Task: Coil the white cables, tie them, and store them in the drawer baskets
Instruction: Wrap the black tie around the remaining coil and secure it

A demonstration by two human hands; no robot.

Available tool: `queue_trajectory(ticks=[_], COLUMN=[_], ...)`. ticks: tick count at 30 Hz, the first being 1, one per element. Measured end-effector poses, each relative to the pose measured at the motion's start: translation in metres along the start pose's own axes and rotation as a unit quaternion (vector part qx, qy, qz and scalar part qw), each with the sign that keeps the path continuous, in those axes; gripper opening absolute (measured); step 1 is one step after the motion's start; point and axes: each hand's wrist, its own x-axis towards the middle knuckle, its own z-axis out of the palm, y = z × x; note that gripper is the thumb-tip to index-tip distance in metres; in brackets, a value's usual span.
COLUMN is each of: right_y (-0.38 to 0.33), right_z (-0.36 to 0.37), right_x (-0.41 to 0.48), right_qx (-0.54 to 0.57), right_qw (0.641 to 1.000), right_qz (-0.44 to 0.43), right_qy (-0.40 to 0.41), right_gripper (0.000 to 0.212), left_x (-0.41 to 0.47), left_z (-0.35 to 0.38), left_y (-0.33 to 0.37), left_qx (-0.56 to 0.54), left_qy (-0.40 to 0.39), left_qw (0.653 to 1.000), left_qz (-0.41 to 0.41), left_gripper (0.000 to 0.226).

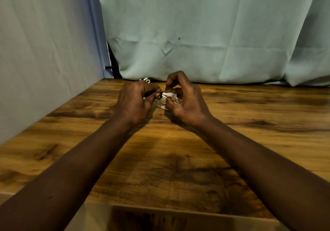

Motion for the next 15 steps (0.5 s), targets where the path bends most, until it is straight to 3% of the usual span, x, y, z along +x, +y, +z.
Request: queue_trajectory(ticks=[7,11,15], right_y=[-0.002,-0.003,-0.005], right_z=[0.002,0.000,-0.003], right_x=[0.000,-0.001,-0.002], right_qx=[0.028,0.015,0.030], right_qw=[1.000,1.000,1.000], right_qz=[0.011,0.002,-0.004], right_qy=[0.008,-0.002,0.000], right_gripper=[0.050,0.053,0.054], left_x=[0.000,0.003,0.007], left_z=[-0.002,-0.008,-0.014], left_y=[0.011,0.016,0.014], left_qx=[0.122,0.194,0.197], left_qy=[0.029,-0.012,-0.036], left_qw=[0.989,0.970,0.957], left_qz=[0.077,0.148,0.209], left_gripper=[0.031,0.041,0.037])
